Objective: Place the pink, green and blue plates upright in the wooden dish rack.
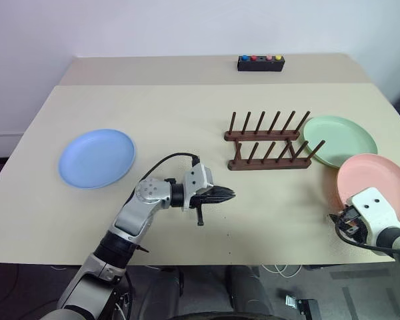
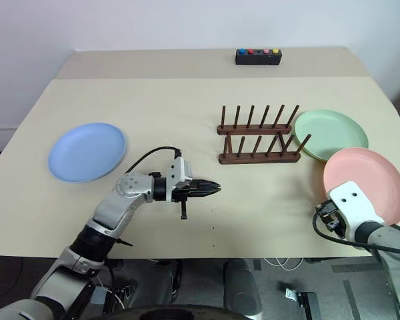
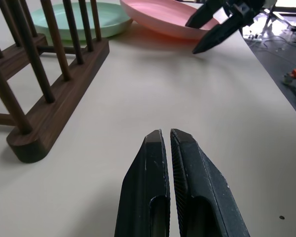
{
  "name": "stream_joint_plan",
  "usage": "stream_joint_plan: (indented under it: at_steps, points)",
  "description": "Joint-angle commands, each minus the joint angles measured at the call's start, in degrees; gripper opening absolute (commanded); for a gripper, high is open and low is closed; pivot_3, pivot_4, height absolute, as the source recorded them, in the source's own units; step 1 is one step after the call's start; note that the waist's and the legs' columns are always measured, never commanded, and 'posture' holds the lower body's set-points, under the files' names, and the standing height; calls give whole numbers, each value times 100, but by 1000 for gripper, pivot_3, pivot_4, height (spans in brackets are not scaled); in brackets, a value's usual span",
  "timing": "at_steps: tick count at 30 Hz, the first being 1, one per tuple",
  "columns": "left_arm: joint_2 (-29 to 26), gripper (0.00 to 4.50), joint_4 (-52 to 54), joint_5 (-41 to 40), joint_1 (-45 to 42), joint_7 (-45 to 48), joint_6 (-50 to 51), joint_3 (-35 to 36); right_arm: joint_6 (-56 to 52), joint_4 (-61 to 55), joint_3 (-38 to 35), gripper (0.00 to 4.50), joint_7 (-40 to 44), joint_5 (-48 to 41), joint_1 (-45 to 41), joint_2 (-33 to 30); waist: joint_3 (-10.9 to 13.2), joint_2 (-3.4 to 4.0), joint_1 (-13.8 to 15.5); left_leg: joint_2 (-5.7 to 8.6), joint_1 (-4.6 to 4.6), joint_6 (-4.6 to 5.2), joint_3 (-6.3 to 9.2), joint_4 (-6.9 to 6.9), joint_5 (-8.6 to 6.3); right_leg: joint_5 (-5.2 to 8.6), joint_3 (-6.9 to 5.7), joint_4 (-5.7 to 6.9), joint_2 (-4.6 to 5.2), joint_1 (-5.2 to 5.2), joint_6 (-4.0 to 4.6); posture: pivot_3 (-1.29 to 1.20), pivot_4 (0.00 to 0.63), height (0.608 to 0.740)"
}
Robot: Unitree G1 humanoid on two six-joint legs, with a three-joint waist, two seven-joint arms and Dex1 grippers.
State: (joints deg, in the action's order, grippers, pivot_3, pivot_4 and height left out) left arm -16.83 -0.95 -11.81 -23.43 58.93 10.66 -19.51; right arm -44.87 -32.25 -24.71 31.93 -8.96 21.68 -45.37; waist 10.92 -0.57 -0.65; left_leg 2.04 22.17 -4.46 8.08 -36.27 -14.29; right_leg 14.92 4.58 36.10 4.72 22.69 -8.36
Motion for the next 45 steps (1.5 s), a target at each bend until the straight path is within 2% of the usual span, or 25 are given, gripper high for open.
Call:
stream_joint_plan:
  at_steps: [1,8,13,15,17,20,24,27,30,35,45]
  points:
    - [40,201,157,-75,-42,36,-96,-4,-93,-224,-141,41,-107,106,-70,-15,0,0,-1,0,0,0,0,0,0,0,0,0,0,0,0,0,150,740]
    - [123,201,118,-173,-76,113,-155,35,-189,-628,-385,9,-154,309,-49,-142,0,-1,2,0,1,0,0,0,0,0,0,0,0,0,0,0,150,740]
    - [136,201,-20,-148,-153,186,-235,-5,15,-1084,-1365,9,246,457,-73,-602,0,4,0,1,3,0,-2,-1,0,0,0,-1,1,2,-1,0,150,740]
    - [164,201,-99,-132,-203,198,-274,-11,203,-1108,-1683,9,432,257,-402,-730,1,0,-8,0,1,0,-1,-1,0,0,0,0,0,1,-1,0,150,740]
    - [199,201,-181,-113,-257,202,-314,-13,624,-994,-1842,9,541,-142,-1113,-760,1,1,-24,-1,0,0,-4,-1,0,0,0,-1,0,1,-1,0,150,740]
    - [240,201,-260,-96,-306,191,-359,-16,1047,-630,-1589,9,643,-630,-2074,-671,2,-2,-15,-2,-1,0,-3,2,0,0,-1,-1,0,0,-1,0,150,740]
    - [265,201,-301,-58,-315,155,-411,-24,709,79,-1045,9,857,-1875,-3531,-388,7,-9,-19,-1,2,0,-3,0,0,-1,-1,-7,1,-2,-1,0,150,740]
    - [259,201,-262,-28,-281,80,-411,6,648,714,-738,9,953,-2375,-4220,-159,7,-9,-9,-1,3,0,0,3,0,-1,-2,-6,0,0,0,0,150,740]
    - [209,201,-161,4,-193,-25,-380,48,596,1305,-568,9,1252,-2779,-4528,-68,7,-8,3,0,8,0,2,3,0,-2,-2,-6,1,5,0,0,150,740]
    - [102,201,82,-31,-7,-181,-266,96,337,2106,-686,9,1732,-3532,-4801,-164,6,-4,-10,0,11,4,2,9,-2,-2,-1,-3,1,12,0,0,150,740]
    - [-6,201,238,-54,59,-343,-179,111,-318,2804,-742,9,2479,-4672,-5081,-487,5,0,-15,-1,10,4,1,7,-2,-2,-1,0,0,13,1,0,150,740]
